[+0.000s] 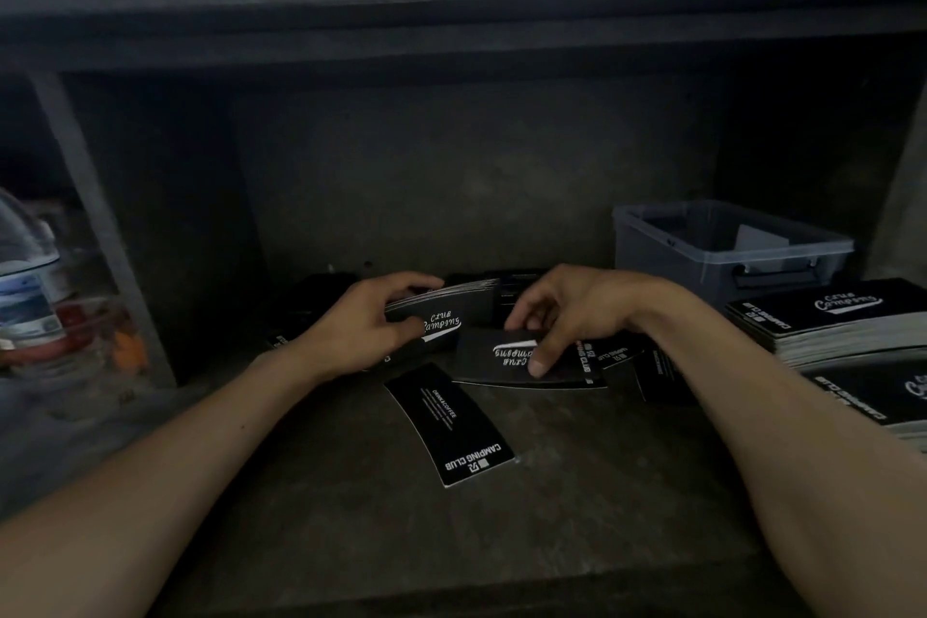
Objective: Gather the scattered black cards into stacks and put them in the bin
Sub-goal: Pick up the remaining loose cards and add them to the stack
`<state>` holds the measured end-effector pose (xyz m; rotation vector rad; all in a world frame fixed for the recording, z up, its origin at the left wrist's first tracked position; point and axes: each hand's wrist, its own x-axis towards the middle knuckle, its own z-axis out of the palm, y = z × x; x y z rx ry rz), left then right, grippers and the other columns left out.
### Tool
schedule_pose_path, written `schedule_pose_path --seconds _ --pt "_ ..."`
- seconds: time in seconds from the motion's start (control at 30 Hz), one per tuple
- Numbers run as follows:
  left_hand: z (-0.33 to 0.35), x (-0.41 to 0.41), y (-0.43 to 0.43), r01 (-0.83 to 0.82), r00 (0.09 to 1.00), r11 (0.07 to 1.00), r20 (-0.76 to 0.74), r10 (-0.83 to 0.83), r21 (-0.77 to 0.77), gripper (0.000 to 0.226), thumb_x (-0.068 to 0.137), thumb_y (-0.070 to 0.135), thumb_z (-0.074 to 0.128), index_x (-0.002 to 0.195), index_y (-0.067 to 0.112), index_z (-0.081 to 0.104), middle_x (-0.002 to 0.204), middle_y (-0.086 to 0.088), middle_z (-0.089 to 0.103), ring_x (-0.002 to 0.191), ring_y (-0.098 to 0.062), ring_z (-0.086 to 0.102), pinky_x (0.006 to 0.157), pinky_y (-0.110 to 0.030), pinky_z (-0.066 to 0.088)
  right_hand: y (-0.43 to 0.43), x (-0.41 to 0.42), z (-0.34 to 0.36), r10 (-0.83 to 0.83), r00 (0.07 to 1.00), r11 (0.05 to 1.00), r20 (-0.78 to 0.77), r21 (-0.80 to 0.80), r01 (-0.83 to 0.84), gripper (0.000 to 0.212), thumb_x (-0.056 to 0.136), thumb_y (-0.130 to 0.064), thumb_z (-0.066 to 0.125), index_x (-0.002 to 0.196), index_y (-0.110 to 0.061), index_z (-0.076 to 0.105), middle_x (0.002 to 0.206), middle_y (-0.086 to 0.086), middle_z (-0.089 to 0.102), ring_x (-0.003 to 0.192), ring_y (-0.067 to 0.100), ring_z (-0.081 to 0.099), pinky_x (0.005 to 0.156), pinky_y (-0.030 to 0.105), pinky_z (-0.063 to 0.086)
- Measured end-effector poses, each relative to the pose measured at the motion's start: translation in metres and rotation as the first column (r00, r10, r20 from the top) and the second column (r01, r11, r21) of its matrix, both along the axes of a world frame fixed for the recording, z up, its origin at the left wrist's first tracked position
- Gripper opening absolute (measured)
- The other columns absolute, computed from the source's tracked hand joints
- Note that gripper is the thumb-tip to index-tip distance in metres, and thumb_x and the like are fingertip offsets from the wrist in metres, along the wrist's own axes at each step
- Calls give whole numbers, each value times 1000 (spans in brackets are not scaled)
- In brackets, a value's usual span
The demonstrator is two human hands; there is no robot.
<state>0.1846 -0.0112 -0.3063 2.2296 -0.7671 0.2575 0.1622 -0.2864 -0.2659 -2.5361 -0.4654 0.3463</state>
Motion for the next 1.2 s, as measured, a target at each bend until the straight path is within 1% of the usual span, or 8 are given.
schedule_pose_path --seconds 0.17,0.37,0.47,0.67,0.9,0.97,1.1,1.2 --pt "2 -1 3 -15 999 995 44 11 97 42 86 26 62 127 34 61 117 13 71 103 -4 69 97 -37 55 -11 4 6 -201 972 911 121 389 140 26 73 -13 82 94 -24 70 95 0 74 93 16 67 88 32 50" --pt "4 -1 5 -61 992 980 117 39 188 52 83 37 57 134 33 58 119 14 70 104 0 68 94 -38 56 2 13 -2 -313 944 677 108 722 142 93 70 15 72 135 -45 42 73 -4 68 67 8 70 57 26 55" --pt "3 -1 4 -51 994 984 109 33 168 50 85 30 60 135 30 58 120 12 70 106 -1 67 96 -38 55 8 15 -4 -294 955 533 43 837 127 89 72 22 59 127 -47 50 70 -2 70 69 13 70 57 29 55" --pt "-1 5 5 -28 994 988 109 11 154 46 91 16 64 135 28 58 121 10 70 107 -3 67 97 -39 56 14 17 -7 -340 921 217 -188 938 272 25 84 4 65 92 -19 59 92 8 67 75 19 66 64 34 57" --pt "0 4 3 -35 996 990 89 23 140 48 82 35 58 130 37 60 116 19 69 104 8 65 96 -25 53 13 18 -1 -115 909 -84 -402 915 394 52 83 23 44 100 -24 57 107 10 62 96 26 62 65 46 57" --pt "0 5 3 -32 997 991 73 22 133 48 79 44 57 127 45 59 115 25 68 104 10 63 95 -20 52 15 16 -4 -88 914 -13 -397 918 397 44 85 19 51 102 -21 58 110 12 65 102 28 63 70 48 58" --pt "-2 5 4 -15 998 993 69 7 115 50 77 62 67 124 47 59 112 23 70 102 7 66 90 -20 54 12 14 -18 -486 869 753 88 547 366 29 67 -13 87 84 -22 66 86 0 71 87 16 67 73 29 52" --pt "-5 7 4 -19 992 991 130 2 132 48 84 48 75 128 39 60 112 20 70 101 7 66 89 -23 56 16 13 -20 -394 895 892 207 322 318 30 56 -29 93 73 -26 69 74 -9 70 75 8 65 70 23 47"
